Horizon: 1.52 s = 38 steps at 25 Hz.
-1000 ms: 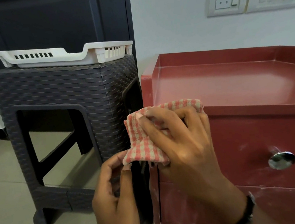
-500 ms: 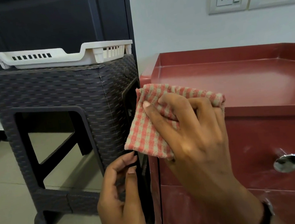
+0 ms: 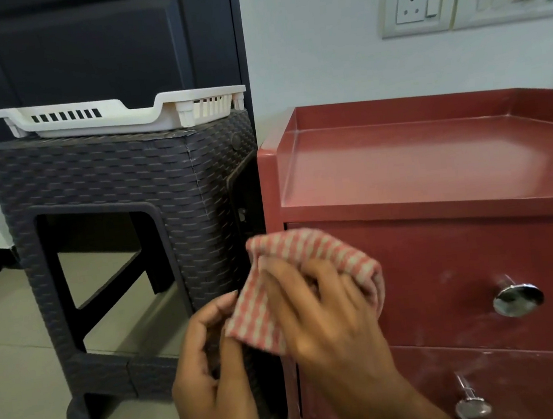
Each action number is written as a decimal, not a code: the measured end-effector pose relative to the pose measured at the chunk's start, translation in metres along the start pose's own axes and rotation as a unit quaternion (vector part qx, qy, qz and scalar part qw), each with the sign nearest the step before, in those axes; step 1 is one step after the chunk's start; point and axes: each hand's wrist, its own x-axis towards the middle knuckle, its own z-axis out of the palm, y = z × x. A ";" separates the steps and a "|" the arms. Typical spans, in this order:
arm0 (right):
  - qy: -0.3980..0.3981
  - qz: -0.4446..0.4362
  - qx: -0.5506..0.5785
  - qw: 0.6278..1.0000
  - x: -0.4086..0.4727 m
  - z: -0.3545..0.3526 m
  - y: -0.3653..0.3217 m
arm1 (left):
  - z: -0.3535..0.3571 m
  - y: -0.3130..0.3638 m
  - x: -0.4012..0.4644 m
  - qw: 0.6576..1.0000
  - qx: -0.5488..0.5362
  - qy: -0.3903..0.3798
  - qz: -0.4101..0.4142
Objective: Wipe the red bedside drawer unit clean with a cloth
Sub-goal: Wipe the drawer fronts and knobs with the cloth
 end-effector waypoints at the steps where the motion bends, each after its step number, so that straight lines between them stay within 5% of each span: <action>1: -0.022 -0.023 0.013 0.999 -0.015 0.004 -0.002 | -0.002 -0.003 0.000 1.000 -0.001 -0.005 -0.002; 5: -0.098 -0.126 0.031 0.987 -0.036 0.003 0.016 | -0.005 -0.006 0.000 0.998 -0.012 -0.056 -0.027; 11: -0.009 -0.058 0.032 0.998 0.006 -0.004 0.052 | 0.012 0.007 0.005 0.976 -0.115 -0.161 -0.096; 18: -0.163 -0.260 0.013 0.951 -0.089 0.024 0.044 | -0.001 -0.020 0.000 0.968 -0.077 -0.190 -0.145; 25: 0.076 -0.108 0.014 0.991 -0.031 0.026 0.052 | 0.009 -0.018 -0.005 0.969 -0.102 -0.178 -0.136; 31: -0.094 -0.230 0.015 0.968 -0.114 0.036 0.049 | 0.020 -0.026 -0.011 0.986 -0.042 -0.147 -0.070; 38: 0.156 -0.009 0.024 0.987 -0.028 0.004 0.097 | 0.040 -0.032 -0.003 0.988 -0.002 -0.145 0.055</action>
